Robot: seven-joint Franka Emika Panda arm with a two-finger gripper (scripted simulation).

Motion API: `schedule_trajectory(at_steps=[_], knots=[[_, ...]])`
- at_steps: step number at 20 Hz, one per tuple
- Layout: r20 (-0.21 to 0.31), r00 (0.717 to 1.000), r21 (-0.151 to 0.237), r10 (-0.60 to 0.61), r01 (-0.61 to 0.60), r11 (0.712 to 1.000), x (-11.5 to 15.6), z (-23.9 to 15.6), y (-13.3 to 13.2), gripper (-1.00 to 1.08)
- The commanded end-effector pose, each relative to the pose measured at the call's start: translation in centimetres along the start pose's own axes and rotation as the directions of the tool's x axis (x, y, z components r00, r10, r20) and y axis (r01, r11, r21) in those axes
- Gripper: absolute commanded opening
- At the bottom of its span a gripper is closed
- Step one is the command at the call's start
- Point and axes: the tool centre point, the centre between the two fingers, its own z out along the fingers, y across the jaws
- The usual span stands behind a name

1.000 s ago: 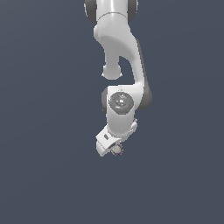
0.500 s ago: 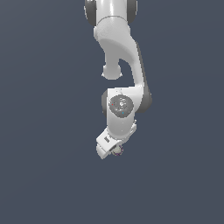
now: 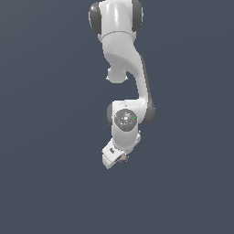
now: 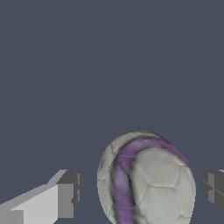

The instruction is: Pick up the object and move it to a goal position.

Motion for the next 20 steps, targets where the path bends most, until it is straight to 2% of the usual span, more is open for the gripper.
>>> schedule_trajectory(at_steps=[1,5,6,20], knots=[[-0.001,1.000,-0.001,0.000,0.000,1.000,0.03,0.69,0.05,1.00],[-0.001,1.000,-0.001,0.000,0.000,1.000,0.14,0.67,0.13,1.00],[-0.001,1.000,-0.001,0.000,0.000,1.000,0.14,0.67,0.13,-1.00],[0.000,1.000,0.000,0.000,0.000,1.000,-0.17,0.64,0.16,-1.00]])
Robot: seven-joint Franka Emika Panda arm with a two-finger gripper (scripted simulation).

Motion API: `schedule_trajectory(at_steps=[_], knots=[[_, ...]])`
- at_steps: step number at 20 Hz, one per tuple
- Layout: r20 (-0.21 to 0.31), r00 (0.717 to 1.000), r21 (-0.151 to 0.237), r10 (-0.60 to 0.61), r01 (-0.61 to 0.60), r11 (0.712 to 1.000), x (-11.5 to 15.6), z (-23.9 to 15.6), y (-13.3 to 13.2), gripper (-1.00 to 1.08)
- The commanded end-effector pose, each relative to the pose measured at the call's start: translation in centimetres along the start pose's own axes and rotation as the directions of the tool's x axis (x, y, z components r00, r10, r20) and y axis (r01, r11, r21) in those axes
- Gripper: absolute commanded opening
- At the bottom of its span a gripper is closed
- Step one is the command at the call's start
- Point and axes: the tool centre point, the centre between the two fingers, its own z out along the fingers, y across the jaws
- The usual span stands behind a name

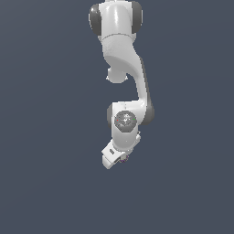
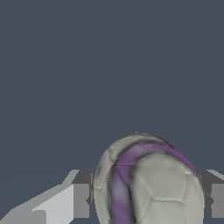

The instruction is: Pick up the object and move it to a goal position.

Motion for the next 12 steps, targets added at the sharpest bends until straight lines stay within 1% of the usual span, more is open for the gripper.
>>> schedule_trajectory(at_steps=[1,7,12], knots=[[0.000,1.000,-0.001,0.001,-0.001,1.000,-0.3,-0.1,0.1,-1.00],[0.000,1.000,-0.001,0.001,-0.001,1.000,-2.1,-0.6,0.5,-1.00],[0.000,1.000,-0.001,0.001,-0.001,1.000,-4.8,-1.4,1.0,-1.00]])
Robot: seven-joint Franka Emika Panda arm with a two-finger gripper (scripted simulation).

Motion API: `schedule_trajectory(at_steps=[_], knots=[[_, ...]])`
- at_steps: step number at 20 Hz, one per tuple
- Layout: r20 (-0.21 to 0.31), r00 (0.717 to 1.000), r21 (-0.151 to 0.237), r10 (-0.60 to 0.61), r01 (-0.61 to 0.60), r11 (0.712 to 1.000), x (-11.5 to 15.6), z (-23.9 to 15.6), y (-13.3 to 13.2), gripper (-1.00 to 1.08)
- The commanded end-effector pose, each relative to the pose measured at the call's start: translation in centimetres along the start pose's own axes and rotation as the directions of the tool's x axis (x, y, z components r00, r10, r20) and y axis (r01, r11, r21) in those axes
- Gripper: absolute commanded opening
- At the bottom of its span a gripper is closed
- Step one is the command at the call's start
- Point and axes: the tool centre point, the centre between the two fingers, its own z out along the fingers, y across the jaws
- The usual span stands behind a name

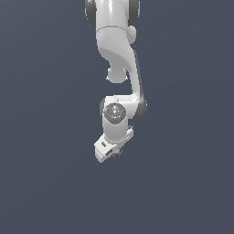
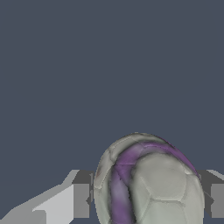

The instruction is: Pick up the object and move it to a goal position.

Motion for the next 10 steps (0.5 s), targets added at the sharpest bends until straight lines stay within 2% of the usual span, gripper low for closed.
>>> schedule_trajectory(at_steps=[1,10], knots=[[-0.001,1.000,-0.002,0.001,-0.001,1.000,-1.6,-0.6,0.4,-1.00],[-0.001,1.000,-0.002,0.001,-0.001,1.000,-8.9,-2.7,2.1,-1.00]])
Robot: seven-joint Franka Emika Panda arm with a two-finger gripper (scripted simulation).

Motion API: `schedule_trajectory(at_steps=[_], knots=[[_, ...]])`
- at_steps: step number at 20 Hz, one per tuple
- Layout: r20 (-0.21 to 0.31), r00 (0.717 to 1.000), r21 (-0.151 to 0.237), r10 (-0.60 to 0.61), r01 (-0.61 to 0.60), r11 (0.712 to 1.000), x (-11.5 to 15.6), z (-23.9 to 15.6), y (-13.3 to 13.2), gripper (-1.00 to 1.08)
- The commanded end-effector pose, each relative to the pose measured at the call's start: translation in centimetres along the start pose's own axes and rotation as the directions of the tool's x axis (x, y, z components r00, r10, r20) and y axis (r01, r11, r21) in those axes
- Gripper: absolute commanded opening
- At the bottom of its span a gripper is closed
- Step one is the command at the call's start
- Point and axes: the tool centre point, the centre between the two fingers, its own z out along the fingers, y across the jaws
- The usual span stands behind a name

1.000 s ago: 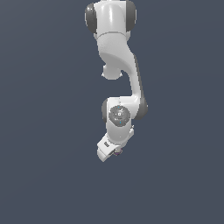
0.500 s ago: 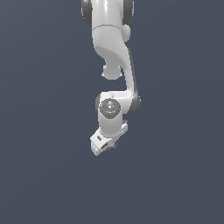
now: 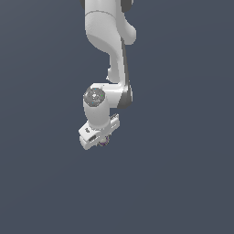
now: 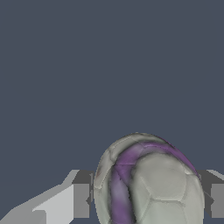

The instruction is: Pick up the object and move it to a goal position.

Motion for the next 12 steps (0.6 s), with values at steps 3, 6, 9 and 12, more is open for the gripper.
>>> schedule_trajectory(at_steps=[3,6,9,12], knots=[[-0.001,1.000,-0.001,-0.001,0.001,1.000,-3.1,-1.0,0.8,-1.00],[-0.001,1.000,-0.001,-0.001,0.001,1.000,-4.6,-1.4,1.2,-1.00],[-0.002,1.000,-0.001,-0.001,0.001,1.000,-5.6,-1.8,1.5,-1.00],[-0.002,1.000,-0.001,-0.001,0.001,1.000,-6.0,-1.9,1.6,-1.00]])
